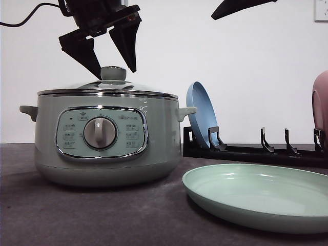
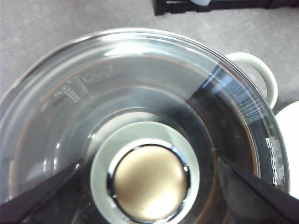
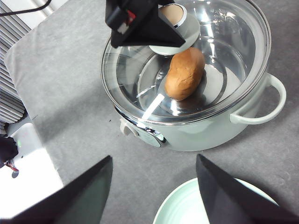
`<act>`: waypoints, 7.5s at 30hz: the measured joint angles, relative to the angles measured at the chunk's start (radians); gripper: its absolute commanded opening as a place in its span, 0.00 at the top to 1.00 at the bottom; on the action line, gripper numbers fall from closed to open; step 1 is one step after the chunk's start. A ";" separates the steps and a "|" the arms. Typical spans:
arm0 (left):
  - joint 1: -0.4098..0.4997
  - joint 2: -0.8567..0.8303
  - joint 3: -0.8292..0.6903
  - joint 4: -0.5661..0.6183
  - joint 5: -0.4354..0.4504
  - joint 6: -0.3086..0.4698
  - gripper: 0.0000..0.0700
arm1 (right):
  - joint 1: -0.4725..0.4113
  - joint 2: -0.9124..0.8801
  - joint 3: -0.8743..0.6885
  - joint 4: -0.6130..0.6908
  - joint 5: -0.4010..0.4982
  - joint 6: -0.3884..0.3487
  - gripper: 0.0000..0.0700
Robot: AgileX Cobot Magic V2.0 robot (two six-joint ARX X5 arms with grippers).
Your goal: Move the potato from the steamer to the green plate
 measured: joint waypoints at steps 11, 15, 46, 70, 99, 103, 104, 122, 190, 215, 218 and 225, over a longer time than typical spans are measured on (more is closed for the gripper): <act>-0.009 0.000 0.000 -0.018 -0.005 0.000 0.36 | 0.000 0.000 0.000 0.000 0.003 0.000 0.50; -0.009 0.000 0.000 -0.024 -0.008 0.000 0.41 | 0.000 0.000 0.000 0.000 0.003 0.000 0.50; -0.012 0.014 0.003 -0.018 -0.034 0.008 1.00 | 0.000 0.000 0.000 0.000 0.005 0.000 0.50; 0.031 -0.144 0.001 -0.018 -0.051 -0.005 1.00 | 0.000 0.000 0.000 0.000 0.005 0.000 0.50; 0.439 -0.323 0.001 -0.080 -0.098 -0.004 1.00 | 0.089 0.047 0.004 0.100 0.098 0.051 0.37; 0.443 -0.323 0.001 -0.080 -0.098 -0.005 1.00 | 0.111 0.144 0.070 0.099 0.109 0.058 0.37; 0.443 -0.323 0.001 -0.080 -0.098 -0.005 1.00 | 0.116 0.174 0.100 0.098 0.112 0.058 0.37; 0.443 -0.323 0.001 -0.080 -0.096 -0.005 1.00 | 0.209 0.721 0.564 0.112 0.310 0.057 0.30; 0.414 -0.323 0.001 -0.086 -0.030 -0.012 1.00 | 0.047 0.146 0.211 -0.045 0.391 0.050 0.82; 0.285 -0.323 0.001 -0.093 -0.024 -0.013 1.00 | 0.070 -0.106 -0.670 0.475 0.441 0.372 0.82; 0.277 -0.323 0.001 -0.094 -0.024 -0.013 1.00 | 0.070 -0.102 -0.716 0.514 0.448 0.397 0.82; 0.243 -0.323 0.001 -0.106 -0.024 -0.013 1.00 | 0.072 -0.043 -0.747 0.532 0.473 0.418 0.81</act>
